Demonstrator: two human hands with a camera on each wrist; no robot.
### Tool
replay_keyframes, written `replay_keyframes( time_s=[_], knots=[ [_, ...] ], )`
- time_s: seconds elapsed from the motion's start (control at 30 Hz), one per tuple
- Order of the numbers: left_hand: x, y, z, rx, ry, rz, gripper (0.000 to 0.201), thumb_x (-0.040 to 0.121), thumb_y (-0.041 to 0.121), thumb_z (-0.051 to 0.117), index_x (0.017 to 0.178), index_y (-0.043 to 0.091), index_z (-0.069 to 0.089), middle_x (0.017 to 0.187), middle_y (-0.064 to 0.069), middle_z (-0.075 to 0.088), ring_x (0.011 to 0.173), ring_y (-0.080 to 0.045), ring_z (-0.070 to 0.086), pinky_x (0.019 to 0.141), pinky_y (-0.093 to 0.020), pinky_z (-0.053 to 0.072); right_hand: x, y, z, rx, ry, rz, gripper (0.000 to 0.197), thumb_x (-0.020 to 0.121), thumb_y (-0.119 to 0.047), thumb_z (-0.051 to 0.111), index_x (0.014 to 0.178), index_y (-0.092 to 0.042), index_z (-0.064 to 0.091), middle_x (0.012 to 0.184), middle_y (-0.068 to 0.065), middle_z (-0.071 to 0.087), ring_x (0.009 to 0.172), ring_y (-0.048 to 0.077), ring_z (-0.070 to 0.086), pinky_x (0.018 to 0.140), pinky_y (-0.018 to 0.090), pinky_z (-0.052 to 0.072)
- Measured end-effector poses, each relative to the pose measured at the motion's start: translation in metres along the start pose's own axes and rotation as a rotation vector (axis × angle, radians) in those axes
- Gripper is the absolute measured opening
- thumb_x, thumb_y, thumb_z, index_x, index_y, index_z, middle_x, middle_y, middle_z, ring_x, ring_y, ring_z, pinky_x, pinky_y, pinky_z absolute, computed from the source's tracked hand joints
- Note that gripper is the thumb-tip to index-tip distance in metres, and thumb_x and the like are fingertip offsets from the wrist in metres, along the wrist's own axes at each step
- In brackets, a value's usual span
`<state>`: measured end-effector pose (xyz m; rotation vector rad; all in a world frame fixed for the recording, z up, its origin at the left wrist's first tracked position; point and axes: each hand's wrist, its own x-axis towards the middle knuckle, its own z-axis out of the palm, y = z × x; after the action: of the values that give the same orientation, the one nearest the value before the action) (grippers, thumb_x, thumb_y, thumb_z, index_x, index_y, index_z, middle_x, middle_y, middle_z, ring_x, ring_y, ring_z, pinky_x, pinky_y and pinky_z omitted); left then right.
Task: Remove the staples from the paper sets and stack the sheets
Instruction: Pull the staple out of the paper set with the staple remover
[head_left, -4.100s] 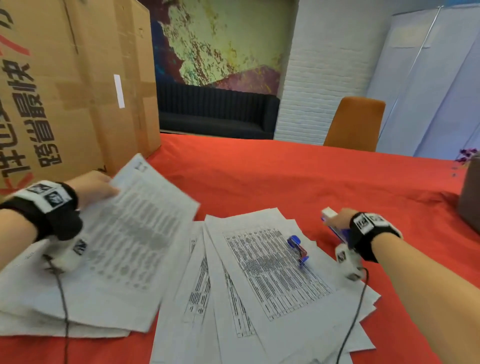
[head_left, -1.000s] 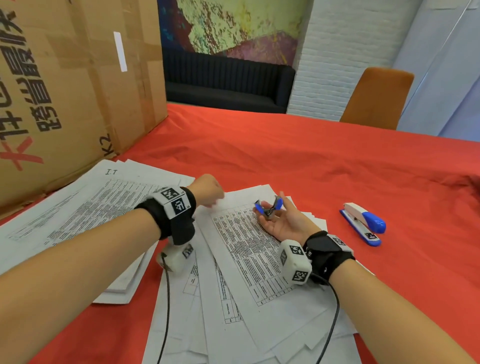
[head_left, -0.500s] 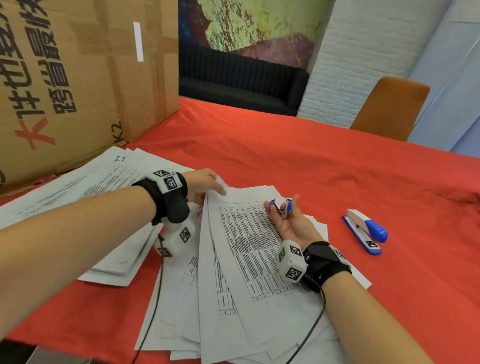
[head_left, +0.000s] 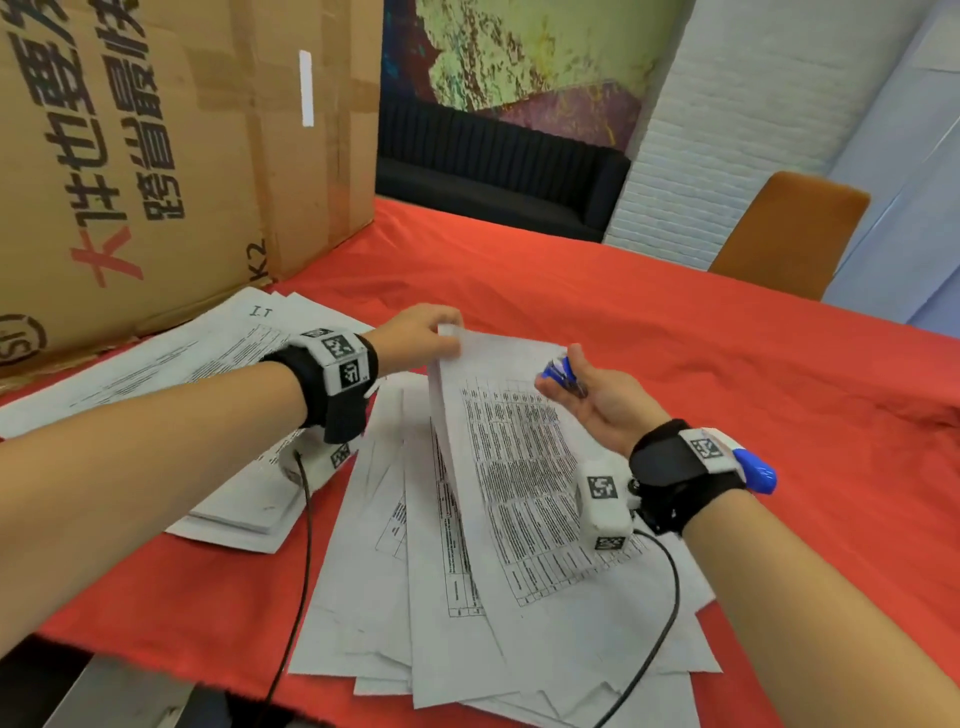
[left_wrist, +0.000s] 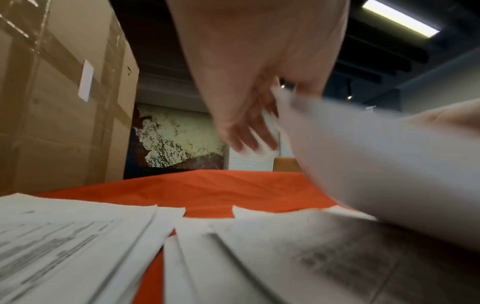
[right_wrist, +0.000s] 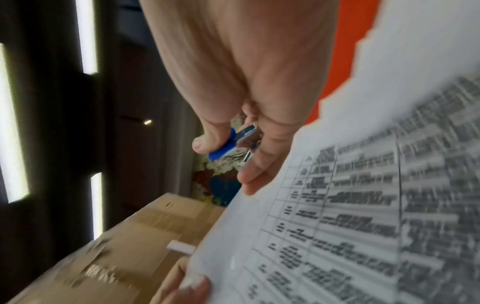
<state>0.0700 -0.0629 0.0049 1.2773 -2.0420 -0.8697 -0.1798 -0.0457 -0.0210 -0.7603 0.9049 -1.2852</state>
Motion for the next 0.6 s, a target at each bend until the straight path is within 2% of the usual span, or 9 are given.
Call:
replay_keyframes(
  time_s=[0.03,0.1,0.17,0.2,0.27,0.33,0.43,0.5,0.6],
  knots=[
    [-0.002,0.001,-0.002,-0.132,-0.002,-0.009,0.005,0.077,0.016,0.053,0.074,0.016,0.05,0.073,-0.003,0.051,0.067,-0.019,0.048,0.055,-0.024,0.038,-0.003,-0.006,0.006,-0.036,-0.038,-0.023,0.025,0.094,-0.017,0.055,0.092,0.008,0.054,0.094,0.018,0.057,0.079,0.023,0.069,0.072,0.024,0.058],
    [-0.005,0.0,-0.003,-0.273,-0.012,-0.039,0.02,0.085,0.001,0.049,0.071,0.014,0.044,0.068,-0.004,0.049,0.061,-0.018,0.05,0.051,-0.021,0.042,-0.012,-0.016,0.019,-0.222,-0.125,-0.076,0.024,0.095,-0.014,0.054,0.091,0.01,0.058,0.093,0.017,0.062,0.081,0.02,0.068,0.074,0.019,0.056],
    [-0.009,-0.006,-0.002,-0.313,-0.069,-0.067,0.025,0.088,-0.006,0.045,0.071,0.013,0.043,0.068,-0.005,0.05,0.059,-0.017,0.052,0.05,-0.02,0.046,-0.019,-0.015,0.029,-0.465,-0.21,-0.139,0.015,0.095,-0.011,0.055,0.095,0.004,0.06,0.089,0.014,0.065,0.081,0.02,0.067,0.083,0.022,0.055],
    [-0.011,-0.01,0.0,-0.33,-0.108,-0.077,0.025,0.087,-0.005,0.046,0.071,0.014,0.042,0.067,-0.005,0.05,0.058,-0.016,0.052,0.05,-0.02,0.046,-0.019,-0.011,0.031,-0.554,-0.223,-0.144,0.014,0.093,-0.009,0.057,0.103,0.001,0.058,0.089,0.014,0.066,0.082,0.021,0.068,0.088,0.027,0.054],
    [-0.016,-0.015,0.004,-0.358,-0.161,-0.115,0.017,0.079,0.003,0.05,0.071,0.015,0.041,0.065,-0.004,0.048,0.055,-0.013,0.052,0.049,-0.018,0.045,-0.015,-0.001,0.033,-0.739,-0.244,-0.133,0.038,0.09,-0.011,0.063,0.125,-0.006,0.048,0.099,0.015,0.067,0.092,0.027,0.069,0.095,0.037,0.049],
    [-0.021,-0.02,0.009,-0.383,-0.177,-0.154,0.011,0.072,0.009,0.05,0.072,0.016,0.041,0.065,-0.003,0.048,0.052,-0.009,0.053,0.047,-0.017,0.044,-0.01,0.01,0.036,-1.078,-0.292,-0.174,0.054,0.088,-0.017,0.067,0.136,-0.014,0.044,0.111,0.01,0.064,0.104,0.027,0.064,0.097,0.039,0.046],
    [-0.022,-0.031,0.018,-0.373,-0.225,-0.198,0.015,0.079,0.003,0.052,0.077,0.016,0.045,0.069,-0.005,0.051,0.054,-0.011,0.056,0.048,-0.02,0.047,-0.007,0.024,0.046,-1.563,-0.343,-0.332,0.039,0.084,-0.019,0.07,0.121,-0.012,0.06,0.106,0.003,0.063,0.1,0.022,0.059,0.085,0.026,0.043],
    [-0.02,-0.035,0.022,-0.363,-0.229,-0.246,0.02,0.087,-0.006,0.049,0.086,0.015,0.048,0.075,-0.008,0.053,0.06,-0.015,0.058,0.051,-0.022,0.049,-0.006,0.033,0.053,-1.653,-0.355,-0.368,0.036,0.08,-0.017,0.073,0.115,-0.01,0.063,0.107,0.006,0.066,0.098,0.02,0.059,0.075,0.02,0.037],
    [-0.016,-0.034,0.026,-0.499,-0.152,-0.348,0.022,0.089,-0.002,0.055,0.104,0.012,0.05,0.083,-0.009,0.06,0.064,-0.016,0.064,0.053,-0.025,0.053,-0.002,0.039,0.057,-1.754,-0.386,-0.344,0.039,0.081,-0.014,0.073,0.118,-0.01,0.061,0.116,0.004,0.064,0.103,0.018,0.059,0.078,0.019,0.038]
  ],
)
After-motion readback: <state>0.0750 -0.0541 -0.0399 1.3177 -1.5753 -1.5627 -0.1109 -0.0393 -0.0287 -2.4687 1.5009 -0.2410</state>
